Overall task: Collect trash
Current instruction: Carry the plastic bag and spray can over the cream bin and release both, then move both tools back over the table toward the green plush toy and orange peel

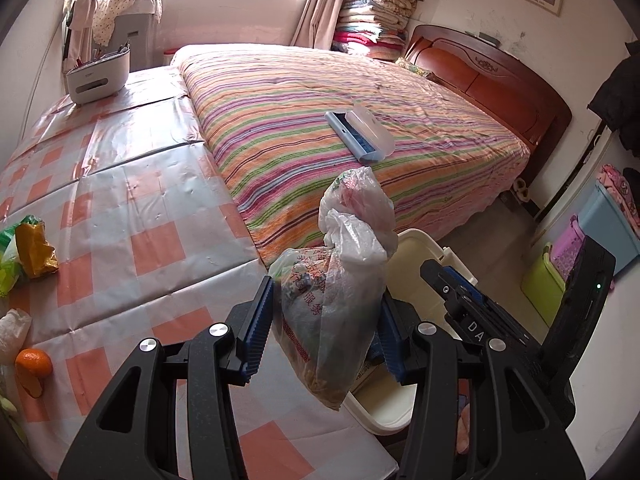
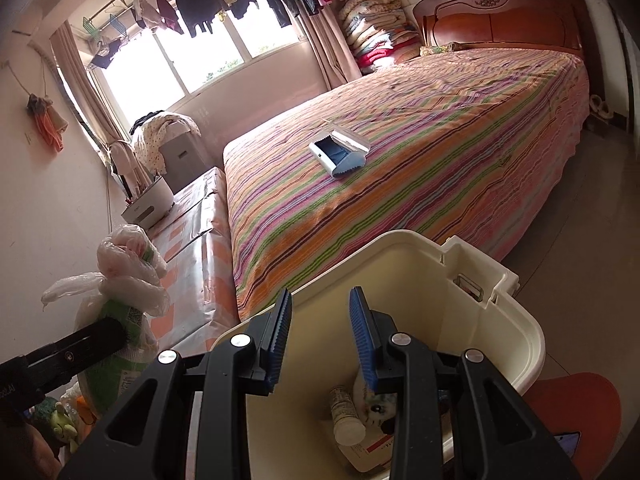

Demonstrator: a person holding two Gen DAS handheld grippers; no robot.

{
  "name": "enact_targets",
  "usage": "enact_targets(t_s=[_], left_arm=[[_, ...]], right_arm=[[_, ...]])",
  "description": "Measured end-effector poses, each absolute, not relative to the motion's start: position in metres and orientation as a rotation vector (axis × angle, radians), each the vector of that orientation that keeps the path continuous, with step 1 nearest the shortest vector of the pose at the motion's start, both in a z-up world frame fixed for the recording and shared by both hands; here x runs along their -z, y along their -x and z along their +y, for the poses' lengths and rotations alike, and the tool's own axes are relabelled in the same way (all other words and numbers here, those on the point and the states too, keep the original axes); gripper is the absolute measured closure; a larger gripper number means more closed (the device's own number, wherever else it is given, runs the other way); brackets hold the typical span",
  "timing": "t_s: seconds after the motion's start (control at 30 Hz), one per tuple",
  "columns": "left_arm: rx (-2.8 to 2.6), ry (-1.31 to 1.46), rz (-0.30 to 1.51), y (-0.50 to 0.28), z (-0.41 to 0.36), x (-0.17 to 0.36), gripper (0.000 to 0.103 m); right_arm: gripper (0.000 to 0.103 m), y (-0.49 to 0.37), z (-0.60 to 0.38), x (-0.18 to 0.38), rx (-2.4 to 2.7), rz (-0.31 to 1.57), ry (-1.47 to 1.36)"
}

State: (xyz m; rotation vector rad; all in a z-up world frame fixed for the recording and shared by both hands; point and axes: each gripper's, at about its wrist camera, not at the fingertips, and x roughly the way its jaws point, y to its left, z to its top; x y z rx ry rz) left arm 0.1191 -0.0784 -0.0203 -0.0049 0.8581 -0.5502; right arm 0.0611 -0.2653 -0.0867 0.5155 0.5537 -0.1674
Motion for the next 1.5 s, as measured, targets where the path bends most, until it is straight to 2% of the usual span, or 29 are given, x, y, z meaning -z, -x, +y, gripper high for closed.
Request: enact_targets(t_s=[0.5,0.9,0.97,1.03,1.13,1.5], left_arm=[[0.625,-0.009,0.914,-0.117,-0.122,0.050,0.054],[0.654,-0.041,0.924,-0.111,-0.137,0.057,0.051],[0.652,-0.045,0.928,-0.111,-0.137,0.058,0.049],[0.649,-0.047,0.916,-0.109,-0.137,0.056,0.039],[0.638,-0.052,0.890,-0.107,-0.135,0.051,0.032],[0.601,-0.024,0.863,-0.108,-0.112,0.039,0.030]], right_arm=[[0.073,-0.035,-0.301,0.077,0.246,0.385,-0.671],[0.073,-0.031,-0.307,0.076,0.257,0.357,-0.689],[0.073,-0.029,-0.308,0.076,0.261,0.351,-0.691],[0.073,-0.028,-0.309,0.076,0.262,0.350,-0.694],[0.073,-0.029,-0.308,0.076,0.261,0.351,-0.693],[0.073,-0.035,-0.298,0.075,0.246,0.366,-0.665]])
